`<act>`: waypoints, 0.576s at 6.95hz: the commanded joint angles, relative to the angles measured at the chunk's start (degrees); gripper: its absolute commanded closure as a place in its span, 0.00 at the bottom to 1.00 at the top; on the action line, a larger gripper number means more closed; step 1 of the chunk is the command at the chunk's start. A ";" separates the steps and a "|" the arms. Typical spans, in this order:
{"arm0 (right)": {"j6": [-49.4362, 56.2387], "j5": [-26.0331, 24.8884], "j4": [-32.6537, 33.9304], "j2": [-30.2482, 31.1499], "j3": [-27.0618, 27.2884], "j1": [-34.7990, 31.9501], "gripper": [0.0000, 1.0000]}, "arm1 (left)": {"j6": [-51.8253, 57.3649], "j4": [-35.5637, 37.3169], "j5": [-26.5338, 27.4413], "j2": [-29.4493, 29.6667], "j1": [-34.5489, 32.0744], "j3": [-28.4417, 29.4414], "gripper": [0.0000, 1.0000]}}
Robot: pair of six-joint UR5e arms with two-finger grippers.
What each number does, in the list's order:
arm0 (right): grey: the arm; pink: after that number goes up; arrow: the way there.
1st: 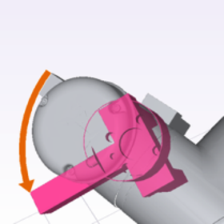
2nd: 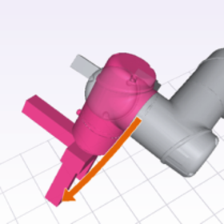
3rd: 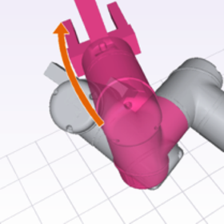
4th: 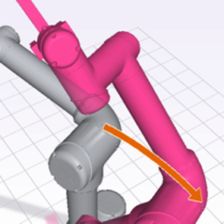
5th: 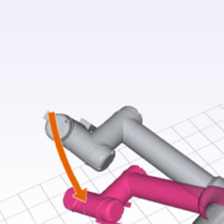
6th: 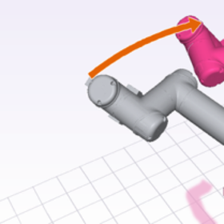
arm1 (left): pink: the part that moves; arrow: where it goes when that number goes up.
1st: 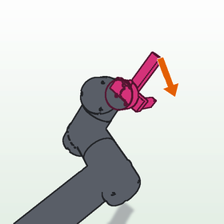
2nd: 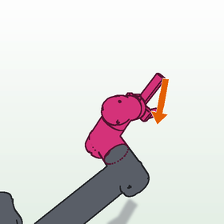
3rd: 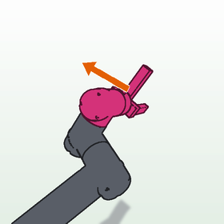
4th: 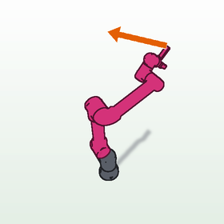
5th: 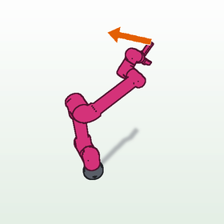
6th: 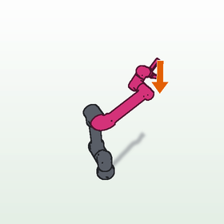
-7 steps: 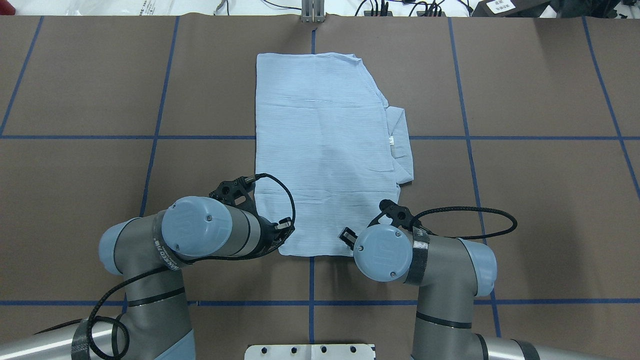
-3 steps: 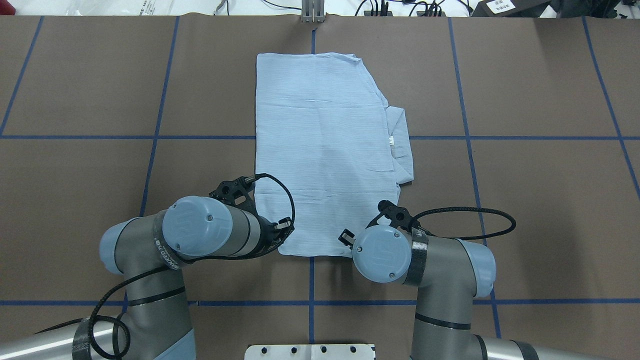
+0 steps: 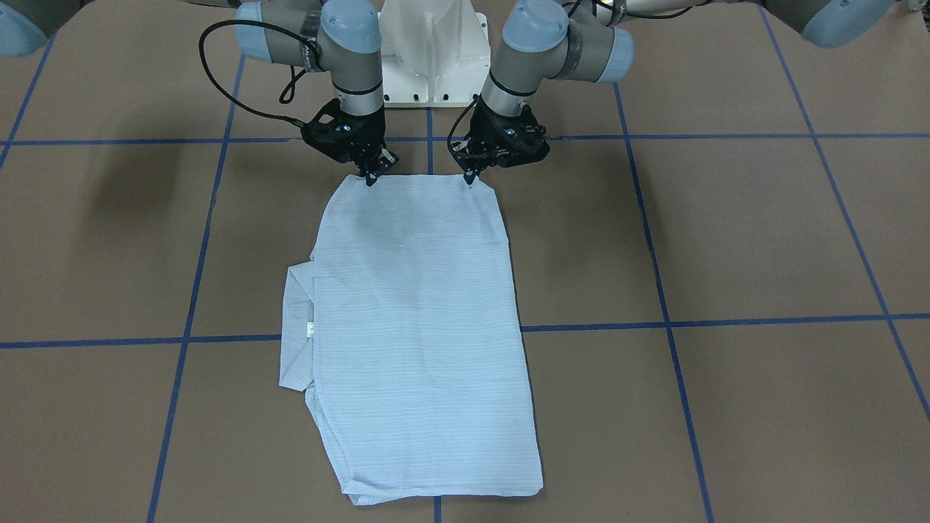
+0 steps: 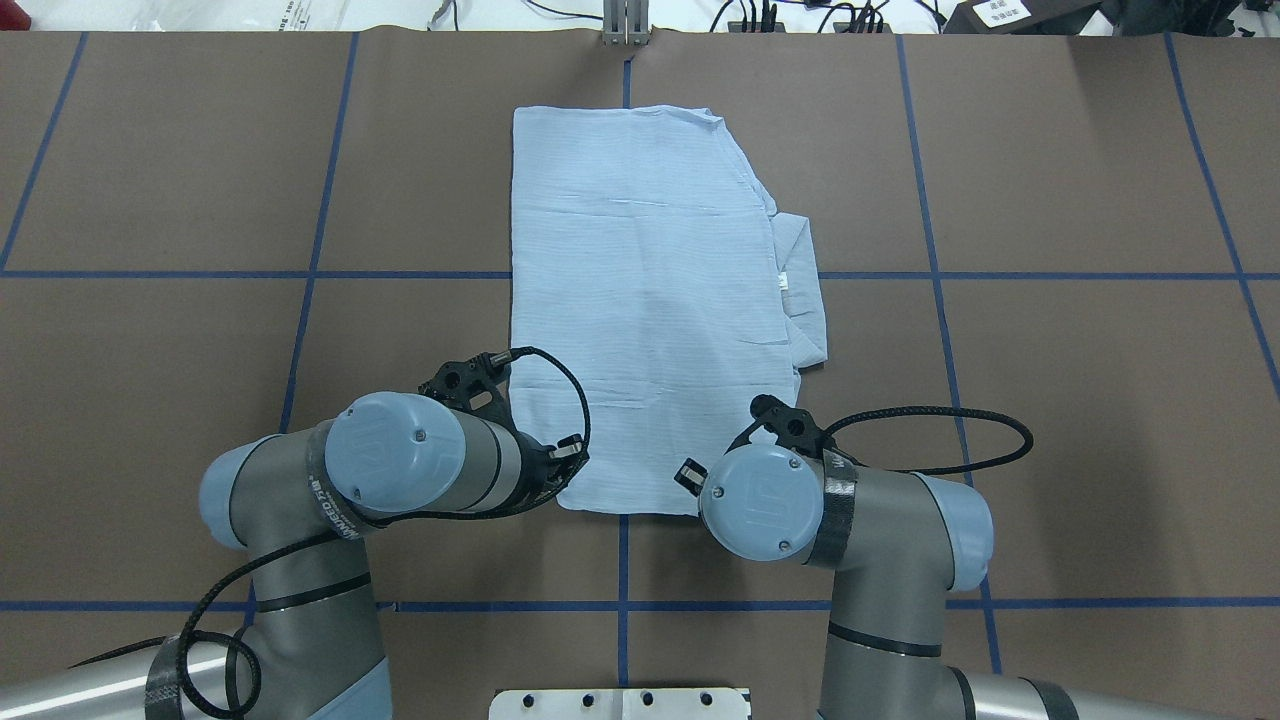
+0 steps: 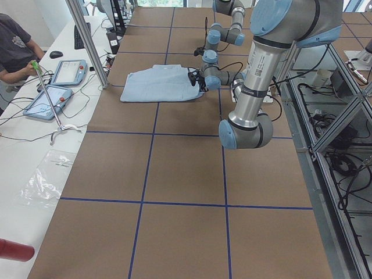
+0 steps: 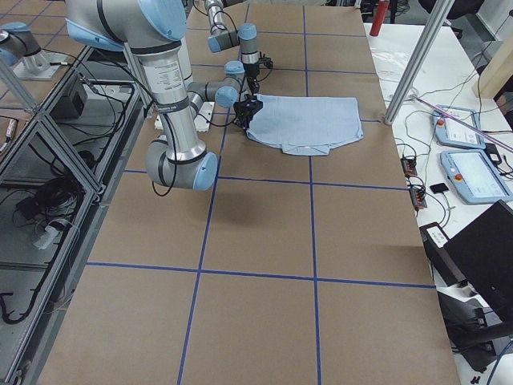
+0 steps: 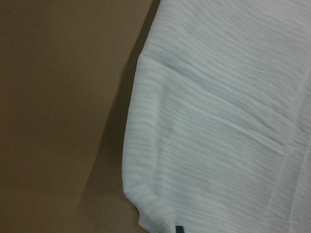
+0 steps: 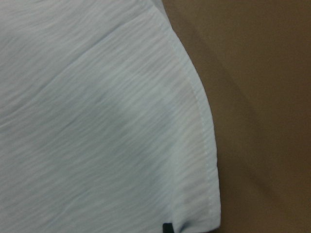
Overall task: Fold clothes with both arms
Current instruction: 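Hold both grippers at the shirt's near edge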
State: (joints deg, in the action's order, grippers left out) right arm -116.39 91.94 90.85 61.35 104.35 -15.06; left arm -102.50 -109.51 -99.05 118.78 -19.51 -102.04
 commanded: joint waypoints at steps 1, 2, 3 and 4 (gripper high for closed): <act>-0.59 -0.18 0.03 -0.09 1.19 -0.14 1.00 | -0.33 0.00 0.00 0.05 0.00 0.00 1.00; -0.59 -0.09 -0.06 -0.09 1.46 -0.32 1.00 | -0.33 0.00 0.00 0.40 0.00 0.00 1.00; -0.50 -0.01 -0.15 -0.09 2.51 -0.49 1.00 | -0.16 0.00 0.00 0.75 0.00 0.00 1.00; -0.42 0.08 -0.06 0.52 4.26 -0.67 1.00 | 0.11 0.09 -0.09 0.75 0.00 -0.52 1.00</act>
State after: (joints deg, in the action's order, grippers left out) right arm -116.90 91.91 90.76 61.38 106.80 -15.51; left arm -102.65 -109.50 -99.07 119.37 -19.51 -102.15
